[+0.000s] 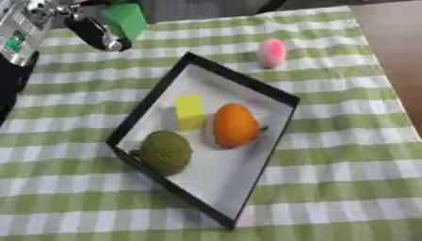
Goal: Pick up objects on the table and place them in the box.
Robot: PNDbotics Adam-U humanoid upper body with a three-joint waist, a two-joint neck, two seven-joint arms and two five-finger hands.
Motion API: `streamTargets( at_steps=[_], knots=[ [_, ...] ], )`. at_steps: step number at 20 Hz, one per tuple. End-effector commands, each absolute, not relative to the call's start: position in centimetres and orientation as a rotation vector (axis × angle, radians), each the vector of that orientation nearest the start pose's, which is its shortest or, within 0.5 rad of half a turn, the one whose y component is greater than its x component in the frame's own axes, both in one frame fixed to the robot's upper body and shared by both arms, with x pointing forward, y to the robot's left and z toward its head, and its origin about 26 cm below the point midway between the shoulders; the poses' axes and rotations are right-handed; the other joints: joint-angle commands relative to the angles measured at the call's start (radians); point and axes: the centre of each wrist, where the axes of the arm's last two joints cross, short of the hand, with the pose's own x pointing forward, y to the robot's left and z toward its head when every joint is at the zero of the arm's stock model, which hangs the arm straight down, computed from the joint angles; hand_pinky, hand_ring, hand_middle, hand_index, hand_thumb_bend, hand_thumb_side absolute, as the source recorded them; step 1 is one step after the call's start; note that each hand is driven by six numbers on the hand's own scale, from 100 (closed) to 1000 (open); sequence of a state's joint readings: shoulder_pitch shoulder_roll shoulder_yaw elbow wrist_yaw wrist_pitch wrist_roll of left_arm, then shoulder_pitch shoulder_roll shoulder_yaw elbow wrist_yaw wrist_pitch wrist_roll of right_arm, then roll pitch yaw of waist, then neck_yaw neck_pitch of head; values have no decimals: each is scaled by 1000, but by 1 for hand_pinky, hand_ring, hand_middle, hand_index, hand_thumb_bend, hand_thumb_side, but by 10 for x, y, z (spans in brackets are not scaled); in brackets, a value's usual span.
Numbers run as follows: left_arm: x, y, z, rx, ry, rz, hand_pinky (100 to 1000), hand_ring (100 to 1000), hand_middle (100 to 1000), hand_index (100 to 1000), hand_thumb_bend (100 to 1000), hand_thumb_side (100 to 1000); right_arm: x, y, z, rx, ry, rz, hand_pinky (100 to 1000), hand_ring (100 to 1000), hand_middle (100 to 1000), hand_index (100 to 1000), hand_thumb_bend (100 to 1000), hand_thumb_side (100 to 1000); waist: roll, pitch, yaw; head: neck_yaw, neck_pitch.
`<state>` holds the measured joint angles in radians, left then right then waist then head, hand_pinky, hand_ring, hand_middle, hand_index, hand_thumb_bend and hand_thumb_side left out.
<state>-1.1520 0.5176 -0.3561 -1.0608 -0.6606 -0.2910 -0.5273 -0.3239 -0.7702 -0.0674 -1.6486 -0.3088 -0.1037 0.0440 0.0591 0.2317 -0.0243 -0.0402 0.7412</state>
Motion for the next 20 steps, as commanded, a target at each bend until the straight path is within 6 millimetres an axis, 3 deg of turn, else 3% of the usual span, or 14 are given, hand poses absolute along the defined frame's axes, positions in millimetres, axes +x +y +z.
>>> streamTargets(
  at_steps=[1,10,20],
  knots=[
    [458,216,326,815,-1665,-1886,666,647,682,754,373,100,328,-401,225,-366,-2059,477,900,1000,890,904,100,600,6,-60,-2,-13,17],
    [422,165,318,683,-1749,-2040,663,657,675,751,328,100,327,-405,222,-372,-2041,474,899,1000,889,903,100,597,1,-84,10,-35,29],
    [380,126,307,478,-1837,-2038,670,651,675,755,252,100,328,-406,217,-368,-2025,480,899,1000,889,903,100,599,-2,-93,33,-49,29]
  ],
)
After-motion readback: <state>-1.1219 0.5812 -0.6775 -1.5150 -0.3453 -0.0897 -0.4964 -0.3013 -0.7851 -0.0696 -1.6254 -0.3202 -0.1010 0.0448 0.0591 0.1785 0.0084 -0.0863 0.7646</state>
